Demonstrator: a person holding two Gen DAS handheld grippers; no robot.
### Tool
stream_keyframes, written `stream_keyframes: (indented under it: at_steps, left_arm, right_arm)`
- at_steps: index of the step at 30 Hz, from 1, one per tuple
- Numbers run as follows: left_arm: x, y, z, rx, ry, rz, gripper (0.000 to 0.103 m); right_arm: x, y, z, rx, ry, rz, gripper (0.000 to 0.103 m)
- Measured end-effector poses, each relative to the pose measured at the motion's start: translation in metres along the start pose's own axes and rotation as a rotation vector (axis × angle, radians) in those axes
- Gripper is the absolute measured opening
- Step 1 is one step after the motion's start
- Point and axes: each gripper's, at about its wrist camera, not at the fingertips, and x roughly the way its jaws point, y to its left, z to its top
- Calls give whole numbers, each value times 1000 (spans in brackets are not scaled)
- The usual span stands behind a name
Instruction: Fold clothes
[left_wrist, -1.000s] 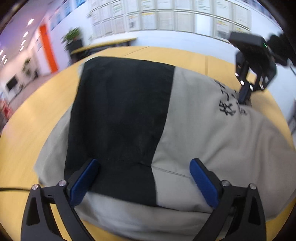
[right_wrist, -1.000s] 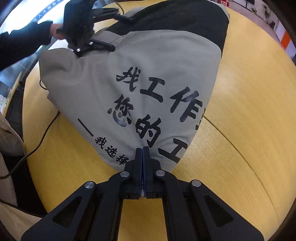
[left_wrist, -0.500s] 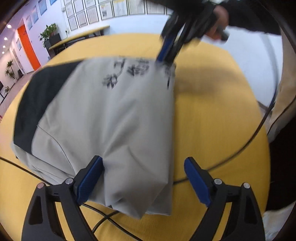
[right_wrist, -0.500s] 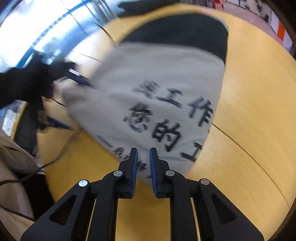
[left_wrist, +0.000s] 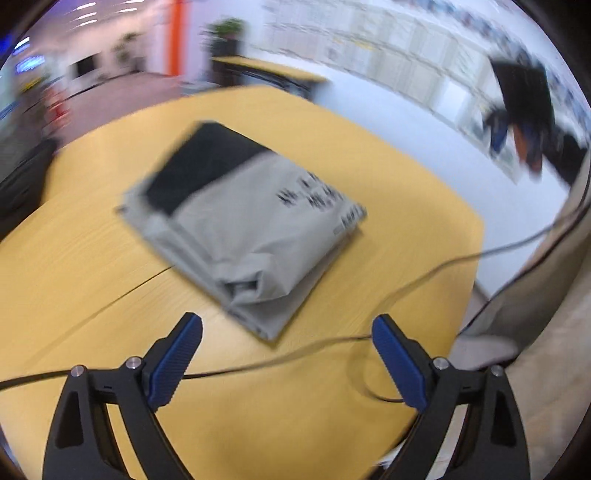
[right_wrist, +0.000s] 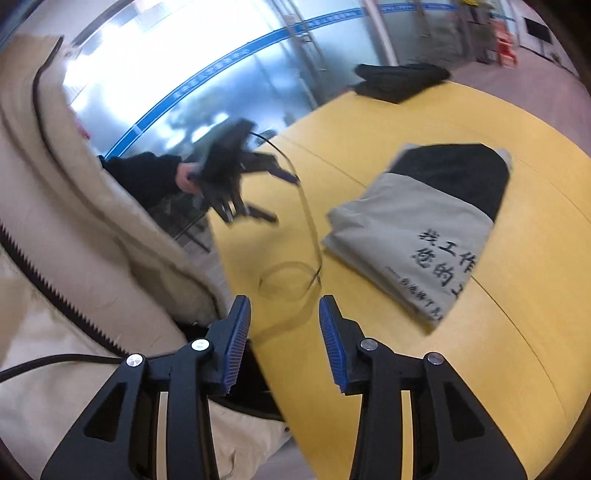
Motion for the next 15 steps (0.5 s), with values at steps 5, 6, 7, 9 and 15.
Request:
stream_keyframes:
  at_steps: [5,6,7,9,15]
  left_arm:
    - [-19,11,-11,-219,-73,64,101]
    - [-4,16,-10,-260,-80,52,101]
    - [12,21,-9,-302,-87,40,101]
    - [46,32,0,-386,-92,13,101]
    - [133,67,16,-567,-86,57,101]
  right_arm:
    - [14,-28,-9,113,-136,-143,65]
    - [23,-39,-11,154,-158,-166,65]
    - [32,-53,-12,196,-175,-188,65]
    - [49,-85,-19,280,-188,-218,65]
    - [82,-151,-11,355,-157,-256,64]
